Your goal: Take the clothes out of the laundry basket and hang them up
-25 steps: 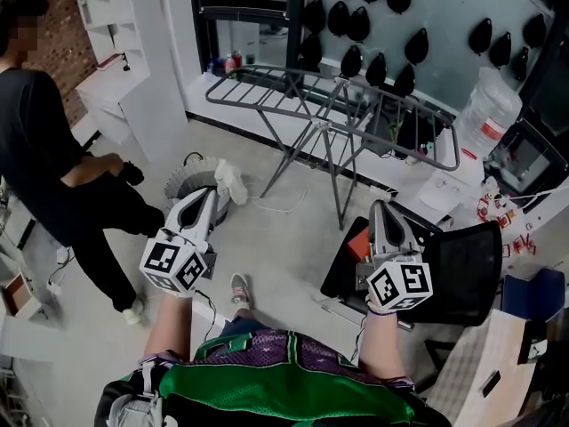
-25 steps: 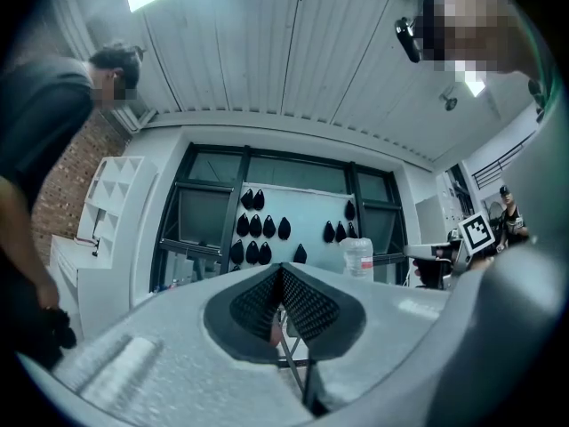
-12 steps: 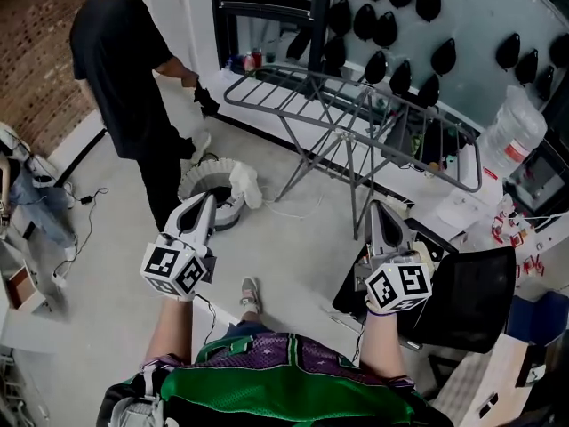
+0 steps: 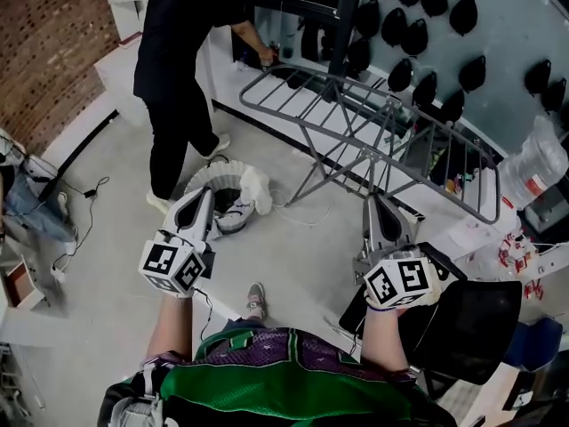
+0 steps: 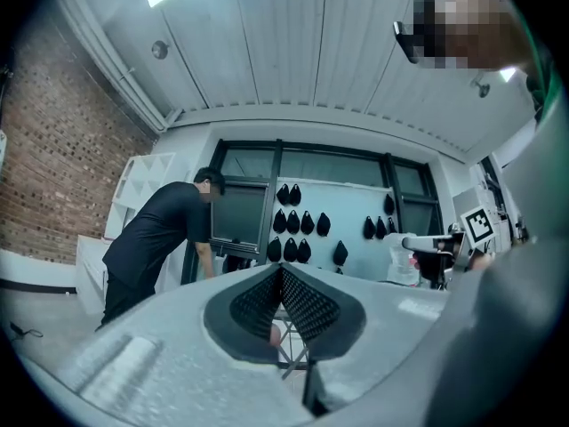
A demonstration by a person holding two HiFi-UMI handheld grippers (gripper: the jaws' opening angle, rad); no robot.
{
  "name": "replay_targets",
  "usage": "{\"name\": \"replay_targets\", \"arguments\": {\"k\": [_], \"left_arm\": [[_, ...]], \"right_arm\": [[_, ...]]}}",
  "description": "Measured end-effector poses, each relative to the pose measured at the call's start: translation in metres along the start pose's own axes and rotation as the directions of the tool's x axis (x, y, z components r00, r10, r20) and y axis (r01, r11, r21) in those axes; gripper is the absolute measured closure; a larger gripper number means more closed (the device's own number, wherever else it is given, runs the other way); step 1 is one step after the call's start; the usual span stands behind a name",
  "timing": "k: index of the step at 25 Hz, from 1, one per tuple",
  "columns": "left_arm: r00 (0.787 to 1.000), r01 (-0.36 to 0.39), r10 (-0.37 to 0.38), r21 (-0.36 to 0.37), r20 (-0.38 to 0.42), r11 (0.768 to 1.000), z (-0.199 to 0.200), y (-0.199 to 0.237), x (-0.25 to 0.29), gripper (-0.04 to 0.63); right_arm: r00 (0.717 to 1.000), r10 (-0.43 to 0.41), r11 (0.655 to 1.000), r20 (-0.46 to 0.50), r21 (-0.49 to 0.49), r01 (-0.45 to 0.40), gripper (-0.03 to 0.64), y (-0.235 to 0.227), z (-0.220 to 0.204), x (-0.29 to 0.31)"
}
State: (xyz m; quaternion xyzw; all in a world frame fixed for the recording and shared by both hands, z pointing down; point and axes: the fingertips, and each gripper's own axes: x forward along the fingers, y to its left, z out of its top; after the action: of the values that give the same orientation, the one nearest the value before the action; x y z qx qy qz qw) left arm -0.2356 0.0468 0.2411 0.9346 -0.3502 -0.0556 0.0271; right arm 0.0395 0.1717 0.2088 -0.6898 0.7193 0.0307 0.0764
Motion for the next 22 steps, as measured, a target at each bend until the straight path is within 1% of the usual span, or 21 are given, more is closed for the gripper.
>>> {"name": "replay_targets", "arguments": {"k": [4,7,11,15,19,22], "left_arm": [[1.0,0.003,-0.003,-0.013,0.004,1.0,0.001,0.041,0.027,0.578],[1.0,-0.01,0.011,0.019,-0.02,1.0,0.002,0.071,0.046,0.578],[0.999,-0.008,0.01,0.038,-0.033,0.999,-0.001,0.108,0.068,0.578],[0.999,-0.003,0.004,0.023,-0.042,1.0,-0.01,0.147,0.086,0.578],[0.999,0.013,-0.013,0.011,-0.05,1.0,-0.013,0.173,0.107,0.578],[0.998,0.019,-0.018,0.013,-0.063,1.0,-0.011,0.184,0.126,0.577]], "right_arm": [[1.0,0.008,1.0,-0.007,0.004,-0.008,0.617,0.005,-0.007,0.053],[1.0,0.026,1.0,-0.011,0.002,-0.026,0.617,0.01,-0.01,0.093],[0.999,0.04,0.999,-0.024,-0.003,-0.04,0.617,0.02,-0.017,0.142],[0.998,0.053,0.999,-0.038,-0.011,-0.053,0.617,0.034,-0.029,0.184],[0.997,0.055,0.998,-0.053,-0.016,-0.055,0.617,0.043,-0.036,0.214],[0.996,0.05,0.999,-0.069,-0.012,-0.051,0.617,0.039,-0.037,0.232]]}}
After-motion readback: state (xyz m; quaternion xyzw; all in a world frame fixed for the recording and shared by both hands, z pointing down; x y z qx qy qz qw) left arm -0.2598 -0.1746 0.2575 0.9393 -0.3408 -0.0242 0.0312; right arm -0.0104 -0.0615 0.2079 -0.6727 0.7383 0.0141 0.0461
